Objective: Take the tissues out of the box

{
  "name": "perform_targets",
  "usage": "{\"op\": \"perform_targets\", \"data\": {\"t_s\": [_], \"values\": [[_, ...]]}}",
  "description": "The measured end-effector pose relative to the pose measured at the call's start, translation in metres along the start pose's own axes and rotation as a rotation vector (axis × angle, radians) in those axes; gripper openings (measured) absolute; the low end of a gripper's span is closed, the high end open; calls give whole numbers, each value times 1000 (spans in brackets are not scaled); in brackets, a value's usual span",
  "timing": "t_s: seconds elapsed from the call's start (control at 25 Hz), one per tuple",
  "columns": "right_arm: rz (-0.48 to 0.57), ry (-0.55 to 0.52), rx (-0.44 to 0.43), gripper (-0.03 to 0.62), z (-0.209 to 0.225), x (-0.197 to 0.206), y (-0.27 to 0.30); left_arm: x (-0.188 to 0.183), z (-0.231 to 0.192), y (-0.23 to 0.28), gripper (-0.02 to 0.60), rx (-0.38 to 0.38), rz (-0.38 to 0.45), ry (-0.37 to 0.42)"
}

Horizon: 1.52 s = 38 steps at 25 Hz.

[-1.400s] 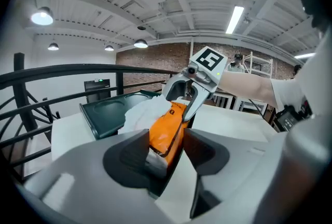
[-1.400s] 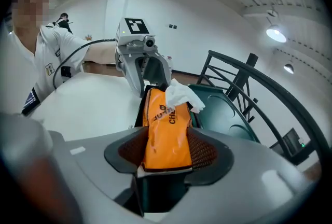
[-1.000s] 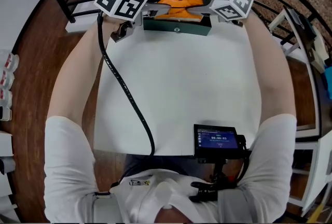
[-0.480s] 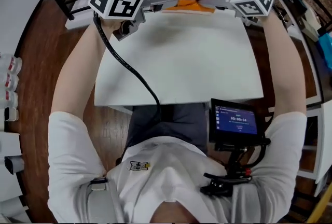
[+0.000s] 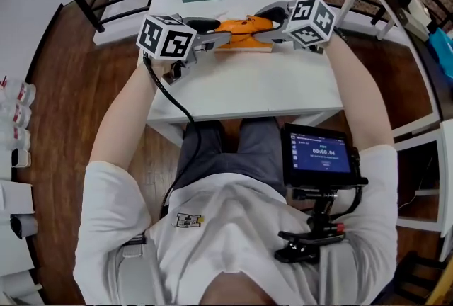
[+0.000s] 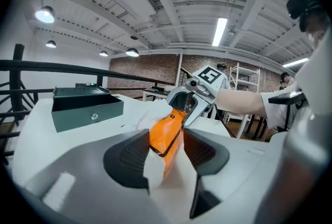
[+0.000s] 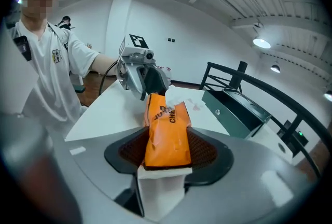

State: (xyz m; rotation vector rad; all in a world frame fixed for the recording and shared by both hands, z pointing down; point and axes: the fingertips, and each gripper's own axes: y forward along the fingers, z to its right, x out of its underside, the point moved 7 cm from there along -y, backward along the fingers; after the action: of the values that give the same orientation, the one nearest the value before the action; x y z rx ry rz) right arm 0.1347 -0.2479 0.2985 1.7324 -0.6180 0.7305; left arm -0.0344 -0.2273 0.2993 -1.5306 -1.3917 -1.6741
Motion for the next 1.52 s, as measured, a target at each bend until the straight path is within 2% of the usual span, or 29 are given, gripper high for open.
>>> {"op": "perform_targets", "data": {"t_s": [0.28,0.36,0.44,0.56,0.64,0.72,0.8,1.04,1.12,1.32,1.52], "values": [[54,31,1,251,3,3,-3,0,-3,0,209,-1,47,-26],[72,34,21,282,3,2,-5,-2,-3,-4,209,-5,63,-26],[107,34,63,287,0,1,-12,-5,-2,-14,209,-11,98,-26],[248,54,146,278,-13,-2,-35,-5,3,-43,209,-4,195,-14],[385,111,165,232,-31,-3,-52,1,12,-65,209,35,257,-12],[490,168,128,182,-58,-5,-59,9,23,-80,198,85,285,-23],[539,197,69,145,-84,-5,-54,17,33,-84,136,124,283,-29],[543,212,-44,29,-121,-5,-22,41,56,-58,0,171,187,30],[522,213,-63,2,-126,-9,-15,47,60,-55,0,178,173,44],[522,279,-115,0,-130,-16,-9,46,69,-57,0,157,129,94],[521,285,-111,0,-129,-17,-11,43,69,-60,0,136,161,97]]}}
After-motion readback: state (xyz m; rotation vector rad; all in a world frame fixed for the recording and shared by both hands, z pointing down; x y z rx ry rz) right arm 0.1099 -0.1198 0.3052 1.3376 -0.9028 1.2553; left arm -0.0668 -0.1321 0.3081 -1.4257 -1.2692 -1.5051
